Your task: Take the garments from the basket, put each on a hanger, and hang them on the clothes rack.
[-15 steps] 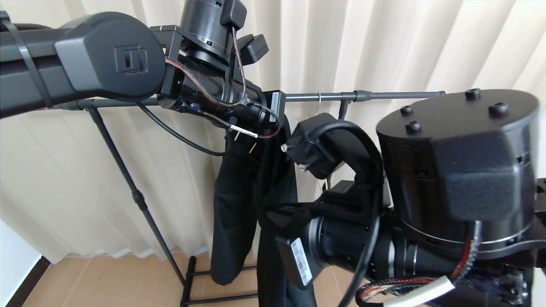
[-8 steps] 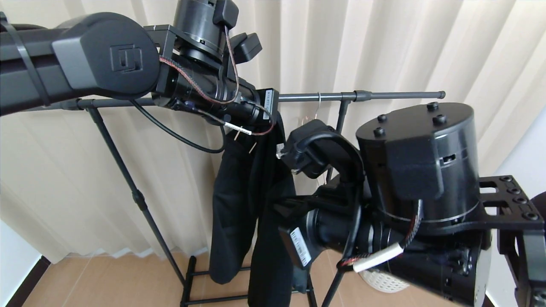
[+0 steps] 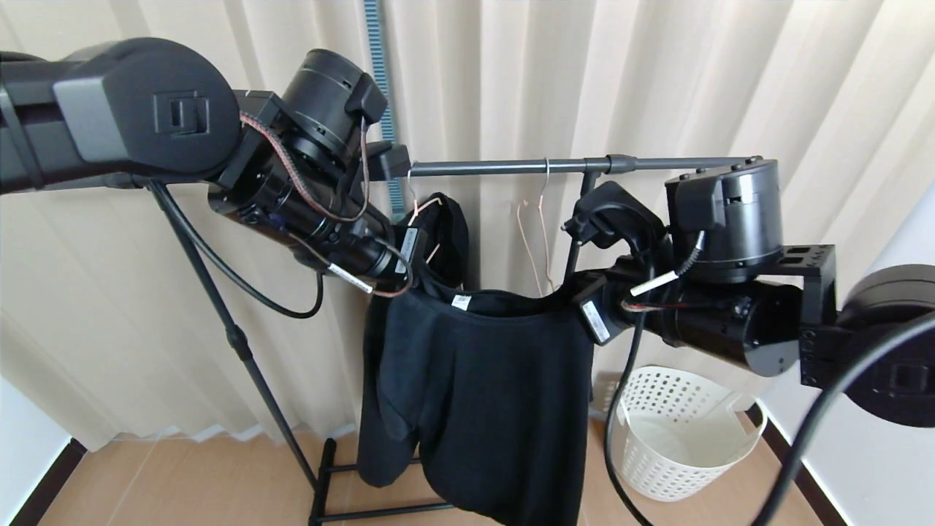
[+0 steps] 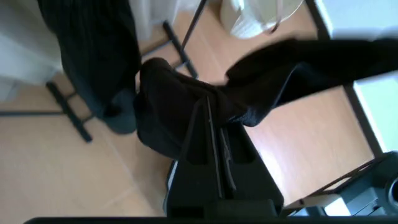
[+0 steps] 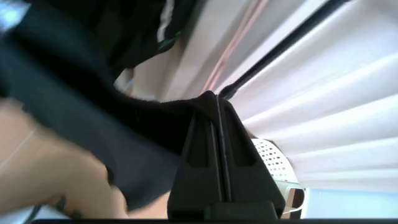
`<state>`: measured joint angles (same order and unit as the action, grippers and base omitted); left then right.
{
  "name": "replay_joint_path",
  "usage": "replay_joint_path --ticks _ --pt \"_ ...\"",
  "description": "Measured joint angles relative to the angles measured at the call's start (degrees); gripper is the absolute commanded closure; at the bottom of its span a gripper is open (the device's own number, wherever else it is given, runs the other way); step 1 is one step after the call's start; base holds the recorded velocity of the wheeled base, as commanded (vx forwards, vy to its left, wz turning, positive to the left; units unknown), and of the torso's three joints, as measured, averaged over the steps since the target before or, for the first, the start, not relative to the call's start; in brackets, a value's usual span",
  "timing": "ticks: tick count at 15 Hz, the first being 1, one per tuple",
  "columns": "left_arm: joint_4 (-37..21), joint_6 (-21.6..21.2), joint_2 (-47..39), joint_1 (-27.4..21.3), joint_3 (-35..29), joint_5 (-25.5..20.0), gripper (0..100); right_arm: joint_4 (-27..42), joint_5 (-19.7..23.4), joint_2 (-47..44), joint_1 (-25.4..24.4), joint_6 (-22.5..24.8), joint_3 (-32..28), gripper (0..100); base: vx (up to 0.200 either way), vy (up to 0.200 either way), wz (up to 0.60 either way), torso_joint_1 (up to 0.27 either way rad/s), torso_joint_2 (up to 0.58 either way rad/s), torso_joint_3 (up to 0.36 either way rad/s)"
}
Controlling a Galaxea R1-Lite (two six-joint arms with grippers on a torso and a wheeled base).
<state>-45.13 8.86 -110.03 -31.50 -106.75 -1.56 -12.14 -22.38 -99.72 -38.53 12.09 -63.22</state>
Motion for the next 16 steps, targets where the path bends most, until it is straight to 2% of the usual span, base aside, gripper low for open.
replay_joint_path --ticks 2,5,7,9,10,13,16 --pt "0.0 0.0 2.0 -0.8 5.5 0.6 100 -2.1 -1.0 -3.8 1.2 -3.9 -3.4 100 0.000 0.000 0.00 0.000 0.00 0.000" --pt "1.9 0.7 4.4 -4.6 15.1 0.7 100 -2.8 -1.3 -9.7 1.5 -16.2 -10.9 100 0.000 0.000 0.00 0.000 0.00 0.000" --pt "6.7 2.5 5.1 -8.2 19.5 0.7 100 -3.4 -1.1 -12.6 1.4 -20.2 -14.1 100 0.000 0.000 0.00 0.000 0.00 0.000" --pt "13.9 4.7 5.4 -12.5 22.1 0.4 100 -7.4 -0.9 -15.4 0.9 -25.0 -17.2 100 0.000 0.000 0.00 0.000 0.00 0.000" --pt "17.7 6.6 5.5 -15.0 22.6 -0.2 100 -9.2 -0.7 -16.6 0.7 -26.0 -17.8 100 0.000 0.000 0.00 0.000 0.00 0.000" --pt "23.9 11.4 5.5 -18.7 23.0 -2.6 100 -10.7 -0.6 -18.5 -0.5 -27.0 -18.3 100 0.000 0.000 0.00 0.000 0.00 0.000" --pt "24.2 11.6 5.5 -19.4 23.2 -2.4 100 -10.7 -0.7 -18.7 -0.8 -27.0 -18.1 100 0.000 0.000 0.00 0.000 0.00 0.000"
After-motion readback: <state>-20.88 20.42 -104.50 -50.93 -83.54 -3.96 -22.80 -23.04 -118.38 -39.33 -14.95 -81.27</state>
